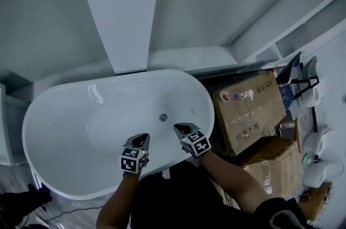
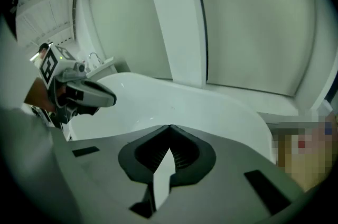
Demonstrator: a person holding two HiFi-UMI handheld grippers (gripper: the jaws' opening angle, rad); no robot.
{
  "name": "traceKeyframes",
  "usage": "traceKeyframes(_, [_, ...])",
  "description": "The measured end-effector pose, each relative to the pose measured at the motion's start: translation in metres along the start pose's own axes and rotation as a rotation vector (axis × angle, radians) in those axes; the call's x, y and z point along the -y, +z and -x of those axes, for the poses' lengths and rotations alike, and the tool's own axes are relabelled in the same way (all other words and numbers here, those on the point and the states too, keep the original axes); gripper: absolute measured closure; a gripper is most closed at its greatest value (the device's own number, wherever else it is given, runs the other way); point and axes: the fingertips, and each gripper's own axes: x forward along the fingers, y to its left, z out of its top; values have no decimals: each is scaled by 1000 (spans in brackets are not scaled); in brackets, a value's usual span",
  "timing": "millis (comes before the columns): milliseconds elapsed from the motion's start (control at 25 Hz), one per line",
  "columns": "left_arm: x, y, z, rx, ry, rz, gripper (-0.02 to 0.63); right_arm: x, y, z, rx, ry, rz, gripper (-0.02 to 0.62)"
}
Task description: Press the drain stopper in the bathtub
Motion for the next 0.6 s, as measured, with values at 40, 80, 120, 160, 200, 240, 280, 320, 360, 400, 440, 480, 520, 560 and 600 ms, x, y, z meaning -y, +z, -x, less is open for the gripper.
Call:
traceKeyframes(40, [3, 3, 9, 7, 1, -5, 588, -2, 10, 11, 33, -8, -22, 583])
traceKeyframes(80, [6, 5, 18, 16, 1, -8, 588, -4, 17, 21, 64, -14, -42, 583])
traceKeyframes(120, [9, 9, 26, 28, 1, -9, 588, -7, 23, 31, 93, -17, -62, 583])
traceKeyframes(160, [11, 13, 33, 44, 1, -10, 588, -11, 28, 41, 120, -18, -82, 583])
traceKeyframes(200, [12, 19, 41, 62, 2, -11, 588, -14, 33, 51, 145, -18, -100, 583])
traceKeyframes(240, [13, 25, 48, 82, 4, -11, 588, -18, 37, 62, 168, -18, -113, 583])
traceKeyframes(280, [15, 31, 55, 101, 6, -12, 588, -22, 41, 74, 191, -20, -121, 583])
traceKeyframes(320, [16, 37, 62, 118, 9, -15, 588, -26, 46, 86, 216, -23, -125, 583])
traceKeyframes(360, [18, 42, 68, 132, 13, -21, 588, -29, 52, 98, 242, -26, -126, 583])
traceKeyframes(400, [19, 49, 73, 144, 18, -30, 588, -32, 58, 109, 272, -29, -126, 583])
traceKeyframes(440, [20, 55, 78, 156, 21, -41, 588, -34, 65, 120, 304, -32, -124, 583])
traceKeyframes(480, [22, 62, 81, 167, 23, -53, 588, -36, 72, 131, 336, -34, -120, 583])
traceKeyframes(520, [26, 68, 84, 178, 22, -65, 588, -37, 78, 142, 365, -36, -116, 583])
traceKeyframes(560, [31, 74, 86, 188, 21, -77, 588, -38, 82, 152, 391, -35, -115, 583])
traceKeyframes(600, [36, 81, 89, 198, 20, -91, 588, -40, 86, 161, 414, -30, -117, 583])
